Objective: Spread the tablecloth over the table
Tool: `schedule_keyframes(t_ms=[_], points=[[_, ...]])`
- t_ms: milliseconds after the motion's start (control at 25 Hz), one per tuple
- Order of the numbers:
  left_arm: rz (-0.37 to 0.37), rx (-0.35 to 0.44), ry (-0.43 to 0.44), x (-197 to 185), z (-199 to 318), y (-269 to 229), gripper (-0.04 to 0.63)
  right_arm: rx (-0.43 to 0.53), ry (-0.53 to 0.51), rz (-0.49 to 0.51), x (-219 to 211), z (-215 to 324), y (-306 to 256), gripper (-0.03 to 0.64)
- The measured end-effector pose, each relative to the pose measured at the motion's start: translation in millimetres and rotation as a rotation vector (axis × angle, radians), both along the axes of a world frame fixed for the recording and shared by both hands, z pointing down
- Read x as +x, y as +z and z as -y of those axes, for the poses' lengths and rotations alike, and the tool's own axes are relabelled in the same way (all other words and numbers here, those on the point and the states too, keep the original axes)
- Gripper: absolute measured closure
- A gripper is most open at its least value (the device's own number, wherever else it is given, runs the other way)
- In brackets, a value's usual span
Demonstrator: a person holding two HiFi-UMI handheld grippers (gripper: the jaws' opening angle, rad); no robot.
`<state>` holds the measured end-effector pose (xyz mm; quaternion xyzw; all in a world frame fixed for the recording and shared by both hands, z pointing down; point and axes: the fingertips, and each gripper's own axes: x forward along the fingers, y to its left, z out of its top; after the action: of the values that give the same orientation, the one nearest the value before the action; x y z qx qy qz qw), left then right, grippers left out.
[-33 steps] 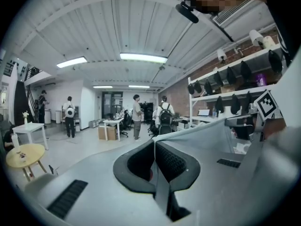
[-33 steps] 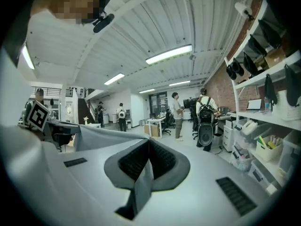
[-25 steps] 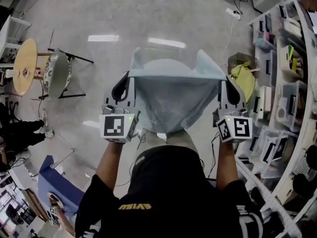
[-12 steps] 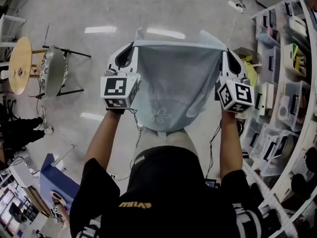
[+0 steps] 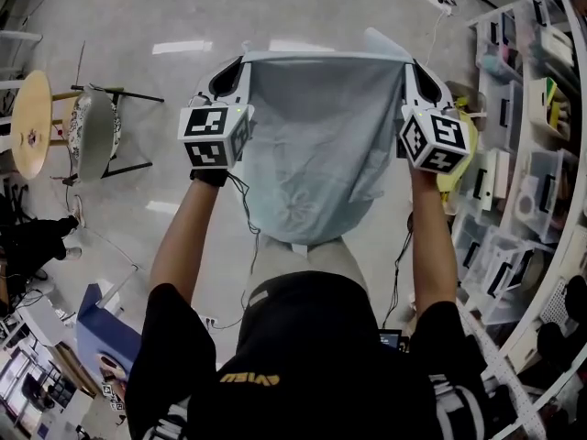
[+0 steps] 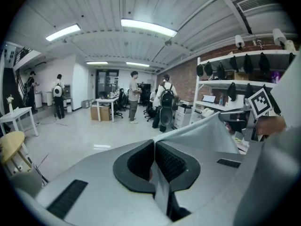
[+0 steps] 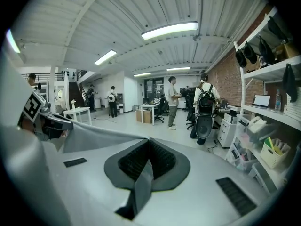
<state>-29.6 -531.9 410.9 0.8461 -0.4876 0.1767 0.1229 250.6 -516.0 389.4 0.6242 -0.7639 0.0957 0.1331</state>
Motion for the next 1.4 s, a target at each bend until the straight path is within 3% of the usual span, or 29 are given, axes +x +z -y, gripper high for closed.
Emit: schedule_keyframes(t_ms=[280,440,560,720,920,960,1000,1040,1120,1160,1280,1400], points=[[-0.006,0.030,-0.031,-5.7,23.1,-22.5,0.574,0.060,-0.024,0.005,-4.8,29.5,-23.5,0.614],[0.018,0.130,-0.070,-11.7,54.5,-58.4,0.574,0.131,-0.059,-0.012,-9.0,58.0,-47.7,0.614],[0.042,0.128,-0.085,-20.0,88.9,-69.7,0.574,0.136,-0.077,-0.026,-16.6,86.1,-53.2,0.614],[0.152,0.078,-0.054,-35.3,135.7,-46.5,0.574,0.076,-0.074,-0.061,-33.2,127.4,-33.2,0.614],[0.317,0.024,0.018,-46.3,168.5,16.4,0.572,-0.042,-0.046,-0.137,-44.6,162.8,19.7,0.612],[0.330,0.017,0.011,-48.4,175.5,29.5,0.531,-0.077,-0.039,-0.138,-42.7,168.7,35.1,0.606],[0.335,0.004,-0.002,-50.8,181.4,43.5,0.424,-0.118,-0.027,-0.131,-38.3,172.7,52.2,0.587],[0.338,-0.019,-0.016,-54.4,185.8,58.0,0.324,-0.164,-0.015,-0.112,-33.0,175.2,70.1,0.499],[0.355,-0.073,-0.043,-63.9,189.3,82.0,0.279,-0.253,-0.019,-0.051,-27.7,176.4,103.5,0.257],[0.372,-0.091,-0.052,-68.3,188.3,90.1,0.279,-0.282,-0.033,-0.024,-28.3,175.0,116.0,0.172],[0.437,-0.109,-0.054,-76.9,179.3,107.6,0.281,-0.314,-0.056,0.026,-28.4,168.0,131.6,0.179],[0.466,-0.134,-0.045,-88.7,165.5,124.0,0.281,-0.327,-0.099,-0.008,-26.8,160.3,135.2,0.182]])
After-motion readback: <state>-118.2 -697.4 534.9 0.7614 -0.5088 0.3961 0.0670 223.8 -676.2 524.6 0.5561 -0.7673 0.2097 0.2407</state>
